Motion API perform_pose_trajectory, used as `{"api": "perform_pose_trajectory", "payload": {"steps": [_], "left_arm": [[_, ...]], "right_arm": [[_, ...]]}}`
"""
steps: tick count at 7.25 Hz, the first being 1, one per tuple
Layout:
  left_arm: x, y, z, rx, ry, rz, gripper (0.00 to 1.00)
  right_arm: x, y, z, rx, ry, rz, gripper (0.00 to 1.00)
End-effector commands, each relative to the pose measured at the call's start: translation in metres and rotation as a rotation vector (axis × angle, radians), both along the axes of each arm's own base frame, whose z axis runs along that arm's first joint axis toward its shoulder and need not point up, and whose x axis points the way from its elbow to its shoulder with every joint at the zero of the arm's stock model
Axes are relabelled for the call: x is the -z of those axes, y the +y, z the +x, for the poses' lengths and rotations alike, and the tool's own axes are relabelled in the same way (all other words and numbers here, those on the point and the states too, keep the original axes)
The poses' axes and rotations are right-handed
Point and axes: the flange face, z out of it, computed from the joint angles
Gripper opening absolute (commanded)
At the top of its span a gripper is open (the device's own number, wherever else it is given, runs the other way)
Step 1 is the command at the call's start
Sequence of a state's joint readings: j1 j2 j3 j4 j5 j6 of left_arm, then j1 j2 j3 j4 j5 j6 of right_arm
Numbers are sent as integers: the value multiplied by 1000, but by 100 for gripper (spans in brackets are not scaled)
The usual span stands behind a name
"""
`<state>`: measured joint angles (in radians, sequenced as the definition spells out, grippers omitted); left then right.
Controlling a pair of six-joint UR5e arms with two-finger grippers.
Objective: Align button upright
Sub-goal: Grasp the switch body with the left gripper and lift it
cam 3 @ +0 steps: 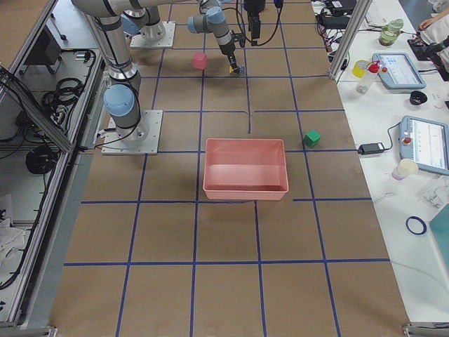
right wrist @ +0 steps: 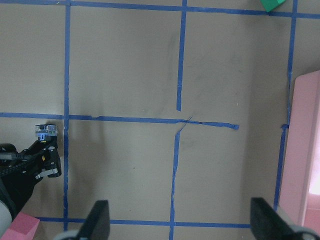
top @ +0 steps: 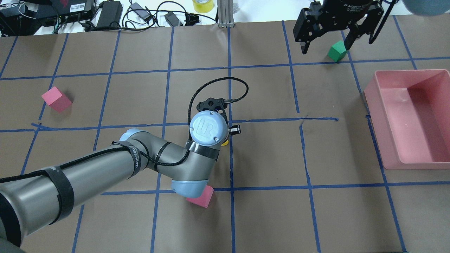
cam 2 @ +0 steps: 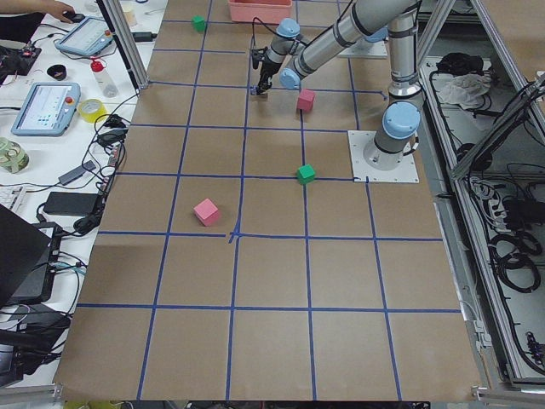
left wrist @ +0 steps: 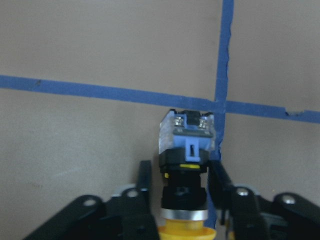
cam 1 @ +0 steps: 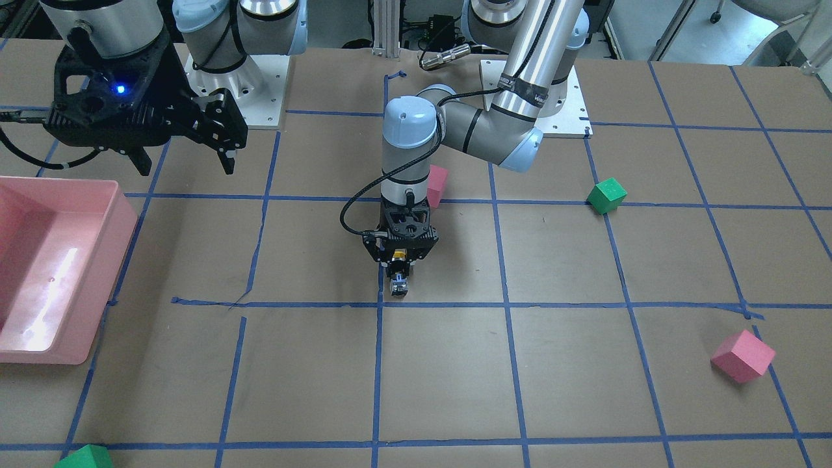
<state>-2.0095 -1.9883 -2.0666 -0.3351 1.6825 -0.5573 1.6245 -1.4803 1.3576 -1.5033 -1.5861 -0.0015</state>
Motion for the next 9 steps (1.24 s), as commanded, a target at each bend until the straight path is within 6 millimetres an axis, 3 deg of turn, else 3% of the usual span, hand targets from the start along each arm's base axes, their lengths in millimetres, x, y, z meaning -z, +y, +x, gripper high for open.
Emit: {"api": "perform_pose_trajectory", "payload": {"steps": [1,2,4,6,8,9], "left_arm": [[-12,-10,-8,8,12,43,0],[-35,-27,-13,4,2,100,0],[-72,-56,-15,-198,28,304,0],[-70,-77,11,-424,269,468,0],[-50,-83,21,-568,460,647,0],[-39,-85,38,-640,543,729,0]], "right_arm": [[1,-1,0,0,2,1,100],[1,-1,0,0,2,1,100],[0,0,0,0,2,0,100],[0,0,0,0,0,0,100],[-1,1,0,0,0,-1,100],[-2,1,1,-2,-2,-3,100]]}}
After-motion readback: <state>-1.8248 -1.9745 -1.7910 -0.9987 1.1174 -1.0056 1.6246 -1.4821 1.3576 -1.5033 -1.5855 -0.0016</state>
